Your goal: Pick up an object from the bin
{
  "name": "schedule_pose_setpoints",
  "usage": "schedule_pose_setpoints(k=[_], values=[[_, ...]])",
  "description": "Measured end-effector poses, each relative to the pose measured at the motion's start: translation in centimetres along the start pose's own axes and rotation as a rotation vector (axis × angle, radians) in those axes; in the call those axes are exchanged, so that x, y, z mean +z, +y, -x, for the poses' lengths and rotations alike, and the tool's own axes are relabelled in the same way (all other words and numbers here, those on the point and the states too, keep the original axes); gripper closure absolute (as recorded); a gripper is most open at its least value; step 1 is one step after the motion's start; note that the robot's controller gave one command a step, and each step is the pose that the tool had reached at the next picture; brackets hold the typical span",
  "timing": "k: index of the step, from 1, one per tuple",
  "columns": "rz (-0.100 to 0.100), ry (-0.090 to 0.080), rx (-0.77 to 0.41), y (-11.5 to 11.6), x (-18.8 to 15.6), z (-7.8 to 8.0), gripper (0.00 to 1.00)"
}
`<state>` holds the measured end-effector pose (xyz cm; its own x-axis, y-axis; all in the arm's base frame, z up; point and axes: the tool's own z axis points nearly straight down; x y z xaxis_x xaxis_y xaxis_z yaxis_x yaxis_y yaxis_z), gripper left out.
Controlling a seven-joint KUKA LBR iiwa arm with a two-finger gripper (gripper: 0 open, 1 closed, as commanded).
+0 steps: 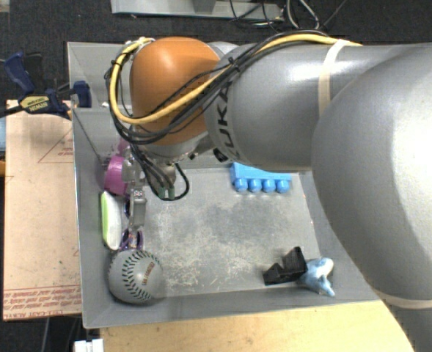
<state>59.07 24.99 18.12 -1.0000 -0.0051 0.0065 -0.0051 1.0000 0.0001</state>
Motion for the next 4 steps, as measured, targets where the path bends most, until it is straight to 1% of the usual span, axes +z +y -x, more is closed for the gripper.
schedule_pose_setpoints(k=[1, 2, 3, 4], values=[[0.002, -0.007, 0.005, -0.2, -0.5, 0.2, 0.0], [0.0, -0.009, -0.542, -0.2, 9.6, 0.5, 0.0], [0.003, -0.012, -0.498, 0.1, 3.7, 0.5, 0.0], [-0.003, -0.008, -0.582, -0.4, 10.7, 0.6, 0.0]])
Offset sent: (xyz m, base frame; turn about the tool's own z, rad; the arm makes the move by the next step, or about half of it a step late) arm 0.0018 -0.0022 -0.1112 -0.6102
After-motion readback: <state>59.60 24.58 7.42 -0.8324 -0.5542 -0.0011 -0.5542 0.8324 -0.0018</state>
